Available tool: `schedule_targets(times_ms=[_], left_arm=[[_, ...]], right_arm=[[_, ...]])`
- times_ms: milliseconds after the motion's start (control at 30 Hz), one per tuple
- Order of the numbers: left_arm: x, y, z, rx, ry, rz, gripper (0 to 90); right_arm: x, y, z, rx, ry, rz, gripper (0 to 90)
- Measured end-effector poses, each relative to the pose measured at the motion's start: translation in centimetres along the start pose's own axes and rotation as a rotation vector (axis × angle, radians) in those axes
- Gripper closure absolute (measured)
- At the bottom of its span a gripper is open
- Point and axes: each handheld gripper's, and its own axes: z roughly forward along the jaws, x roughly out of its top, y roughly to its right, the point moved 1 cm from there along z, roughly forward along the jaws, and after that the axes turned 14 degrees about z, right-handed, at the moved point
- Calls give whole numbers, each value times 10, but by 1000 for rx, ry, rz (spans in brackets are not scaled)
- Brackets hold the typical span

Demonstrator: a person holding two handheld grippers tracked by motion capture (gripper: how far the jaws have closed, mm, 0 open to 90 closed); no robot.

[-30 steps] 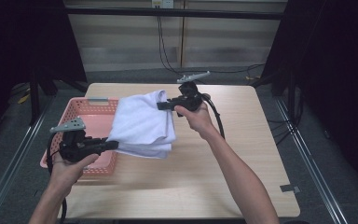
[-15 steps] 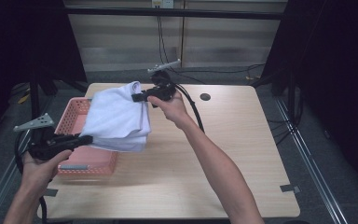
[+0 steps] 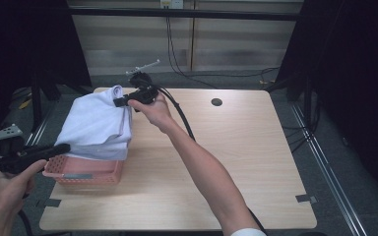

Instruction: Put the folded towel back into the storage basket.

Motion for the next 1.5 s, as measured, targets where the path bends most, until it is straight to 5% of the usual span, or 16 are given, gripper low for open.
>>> schedule_targets(times_ms=[200, 533, 867, 967, 1033, 1133, 1333, 1500], left_arm=[[-14, -15, -9, 33, 9, -52, 770], [-40, -32, -8, 93, -54, -111, 771], [-56, -33, 13, 105, -151, -89, 754], [-56, -32, 14, 115, -140, -97, 696], [-56, -32, 13, 135, -152, -105, 577], [-53, -29, 8, 161, -136, -97, 513], [-42, -12, 10, 149, -93, -71, 479], [-31, 15, 19, 142, -65, -45, 490]], right_arm=[[-7, -5, 24, -11, -2, 12, 749], [-23, -1, 63, -31, -23, 49, 749], [-39, 12, 88, -79, -58, 40, 733], [-43, 14, 92, -89, -57, 34, 700], [-45, 17, 94, -110, -70, 27, 583], [-45, 21, 90, -130, -38, 38, 460], [-44, 24, 72, -94, -25, 27, 447], [-51, 26, 33, -44, 20, -13, 434]])
